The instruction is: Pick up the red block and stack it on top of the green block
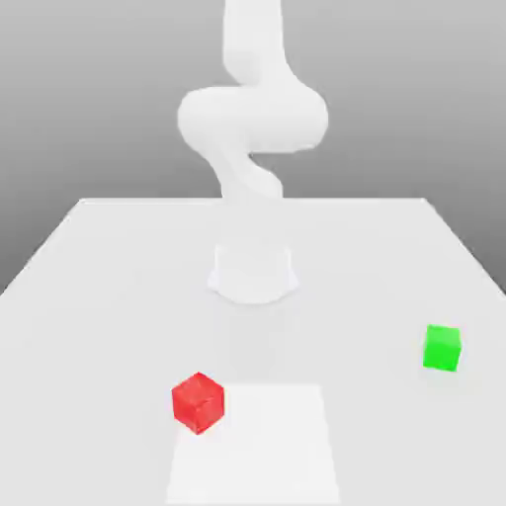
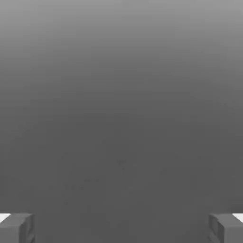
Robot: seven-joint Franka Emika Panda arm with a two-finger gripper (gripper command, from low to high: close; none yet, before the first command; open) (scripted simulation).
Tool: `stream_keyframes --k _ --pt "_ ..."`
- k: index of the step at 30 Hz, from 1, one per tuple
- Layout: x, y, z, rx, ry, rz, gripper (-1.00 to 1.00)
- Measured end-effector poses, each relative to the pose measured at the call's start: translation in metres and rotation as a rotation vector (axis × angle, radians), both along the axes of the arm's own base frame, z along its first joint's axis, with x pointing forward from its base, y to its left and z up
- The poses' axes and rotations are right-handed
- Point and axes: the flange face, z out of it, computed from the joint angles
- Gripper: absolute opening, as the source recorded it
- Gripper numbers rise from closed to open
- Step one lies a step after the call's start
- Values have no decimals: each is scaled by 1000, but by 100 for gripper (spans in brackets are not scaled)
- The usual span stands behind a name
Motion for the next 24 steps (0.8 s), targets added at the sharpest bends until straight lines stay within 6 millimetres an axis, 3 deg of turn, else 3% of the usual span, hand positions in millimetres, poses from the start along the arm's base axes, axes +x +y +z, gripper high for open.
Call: stream_keyframes --k 5,10,14,19,21,24 --pt "47 -21 -116 -96 174 158 0" --pt "60 -36 -230 -174 335 324 0" --pt "49 -45 -318 -224 461 465 0" --pt "11 -56 -415 -272 614 650 0" --pt "-5 -60 -445 -284 661 712 0" --pt "-8 -61 -476 -290 675 733 0"
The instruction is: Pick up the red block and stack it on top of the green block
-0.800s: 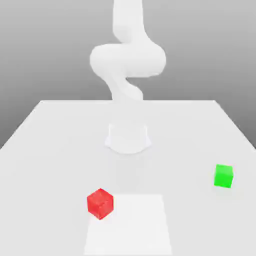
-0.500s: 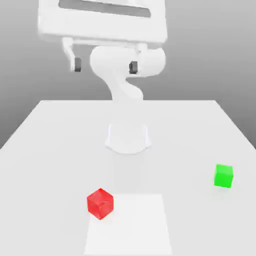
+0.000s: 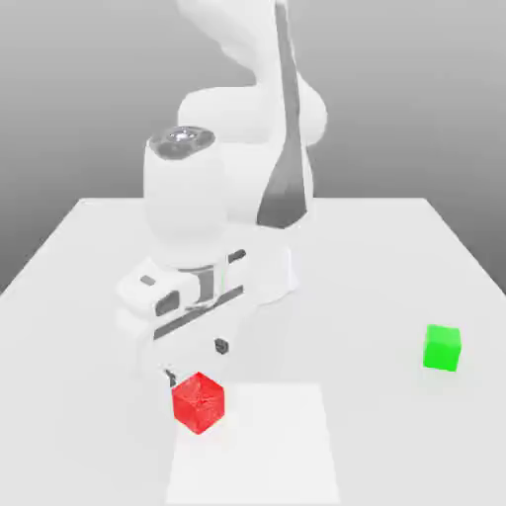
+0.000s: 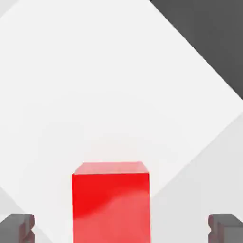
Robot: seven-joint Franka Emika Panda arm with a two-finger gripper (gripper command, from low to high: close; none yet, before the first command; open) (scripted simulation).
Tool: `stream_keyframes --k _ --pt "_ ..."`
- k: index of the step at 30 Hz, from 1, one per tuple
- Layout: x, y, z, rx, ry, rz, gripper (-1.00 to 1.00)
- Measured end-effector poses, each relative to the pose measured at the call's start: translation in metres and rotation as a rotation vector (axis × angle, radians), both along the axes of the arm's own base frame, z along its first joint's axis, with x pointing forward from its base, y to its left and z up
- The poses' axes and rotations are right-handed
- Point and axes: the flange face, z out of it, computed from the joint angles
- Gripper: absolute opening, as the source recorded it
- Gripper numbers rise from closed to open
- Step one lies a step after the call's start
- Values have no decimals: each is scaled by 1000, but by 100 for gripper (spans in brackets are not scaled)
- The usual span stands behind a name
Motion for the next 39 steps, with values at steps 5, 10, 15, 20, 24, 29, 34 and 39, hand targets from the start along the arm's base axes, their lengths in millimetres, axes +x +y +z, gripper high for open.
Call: stream_keyframes --k 5,10,15,20,24,29,34,39 --pt "-3 0 -37 0 3 0 -100" --pt "-3 0 -42 2 6 0 -100" --pt "-1 -1 -7 1 4 2 -100" --pt "-1 11 25 4 6 87 -100" --pt "4 104 32 5 7 475 -100" --pt "-11 186 39 7 7 877 -100" --pt "-41 259 46 6 8 1269 -100" --pt "-87 325 54 2 8 1663 -100"
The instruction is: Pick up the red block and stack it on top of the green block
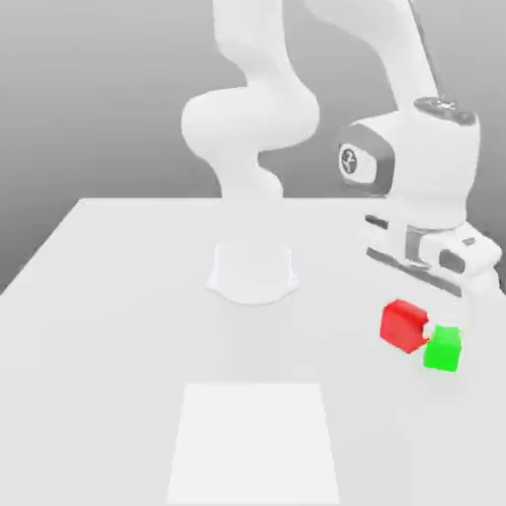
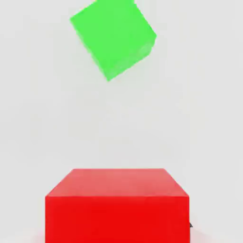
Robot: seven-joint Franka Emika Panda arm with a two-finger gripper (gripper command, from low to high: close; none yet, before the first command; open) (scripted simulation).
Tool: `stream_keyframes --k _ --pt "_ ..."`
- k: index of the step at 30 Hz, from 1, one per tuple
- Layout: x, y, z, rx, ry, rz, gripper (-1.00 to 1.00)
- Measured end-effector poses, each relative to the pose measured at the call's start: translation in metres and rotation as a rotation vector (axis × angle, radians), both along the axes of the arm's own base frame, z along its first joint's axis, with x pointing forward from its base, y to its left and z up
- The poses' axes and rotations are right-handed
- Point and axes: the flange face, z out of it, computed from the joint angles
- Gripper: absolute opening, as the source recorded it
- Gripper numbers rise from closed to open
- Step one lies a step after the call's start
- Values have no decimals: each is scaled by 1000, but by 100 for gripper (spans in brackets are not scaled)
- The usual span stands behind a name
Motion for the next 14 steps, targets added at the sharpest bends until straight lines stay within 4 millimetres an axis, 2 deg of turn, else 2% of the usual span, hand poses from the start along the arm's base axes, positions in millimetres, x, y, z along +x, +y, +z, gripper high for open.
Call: stream_keyframes --k 4,6,10,11,14 --pt "-45 44 3 -1 -3 304 -100" --pt "-53 52 -10 -1 -3 354 -100" --pt "-55 54 -49 -2 -4 367 -100" --pt "-55 53 -56 -2 -4 367 100" --pt "-55 53 -56 -2 -4 367 100"
